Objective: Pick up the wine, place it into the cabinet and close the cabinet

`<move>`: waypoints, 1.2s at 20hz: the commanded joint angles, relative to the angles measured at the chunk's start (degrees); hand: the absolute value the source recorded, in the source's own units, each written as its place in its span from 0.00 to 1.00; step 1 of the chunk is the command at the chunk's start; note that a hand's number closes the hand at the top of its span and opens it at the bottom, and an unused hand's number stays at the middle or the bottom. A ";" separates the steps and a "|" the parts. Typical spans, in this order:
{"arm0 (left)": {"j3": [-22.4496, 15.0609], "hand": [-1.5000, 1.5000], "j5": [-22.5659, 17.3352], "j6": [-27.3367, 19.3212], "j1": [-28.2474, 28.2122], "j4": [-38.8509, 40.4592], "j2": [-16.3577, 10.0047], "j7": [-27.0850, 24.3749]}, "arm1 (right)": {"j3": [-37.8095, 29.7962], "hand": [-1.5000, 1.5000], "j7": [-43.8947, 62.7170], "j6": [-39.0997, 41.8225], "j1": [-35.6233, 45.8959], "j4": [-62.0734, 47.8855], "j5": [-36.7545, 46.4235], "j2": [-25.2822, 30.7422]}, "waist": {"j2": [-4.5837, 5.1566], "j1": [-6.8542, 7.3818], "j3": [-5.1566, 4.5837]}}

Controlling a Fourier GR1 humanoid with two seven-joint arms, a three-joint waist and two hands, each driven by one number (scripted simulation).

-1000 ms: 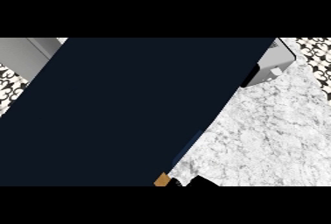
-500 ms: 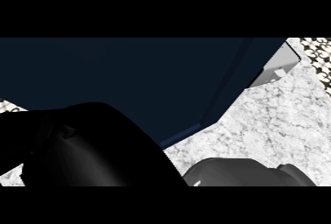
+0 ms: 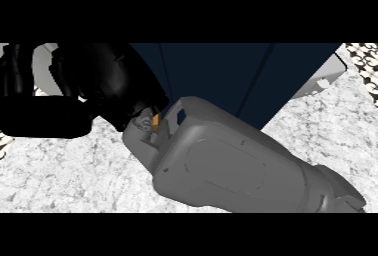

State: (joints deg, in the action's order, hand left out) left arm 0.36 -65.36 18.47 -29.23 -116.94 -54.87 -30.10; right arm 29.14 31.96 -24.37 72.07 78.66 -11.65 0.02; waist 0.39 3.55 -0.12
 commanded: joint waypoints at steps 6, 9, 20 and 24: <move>3.29 1.00 -1.42 1.11 0.34 0.15 0.63 2.12 | -5.91 1.00 -15.24 2.03 2.67 -24.92 -1.03 -0.02 | 0.56 -0.21 0.02; 3.85 1.00 -2.15 1.93 1.15 1.79 1.07 2.23 | -6.97 1.00 -16.07 4.82 2.65 -26.47 -1.61 2.48 | 0.57 -0.97 0.00; 5.14 1.00 -3.60 -1.88 1.64 -2.19 0.34 4.08 | -5.97 1.00 -23.62 6.58 -3.57 -29.04 0.67 7.95 | 1.44 -0.63 0.09; 5.74 1.00 -4.29 -3.15 3.37 -2.00 -0.02 4.57 | -6.35 1.00 -24.67 7.13 -3.91 -28.48 0.29 7.76 | 1.56 -1.86 0.11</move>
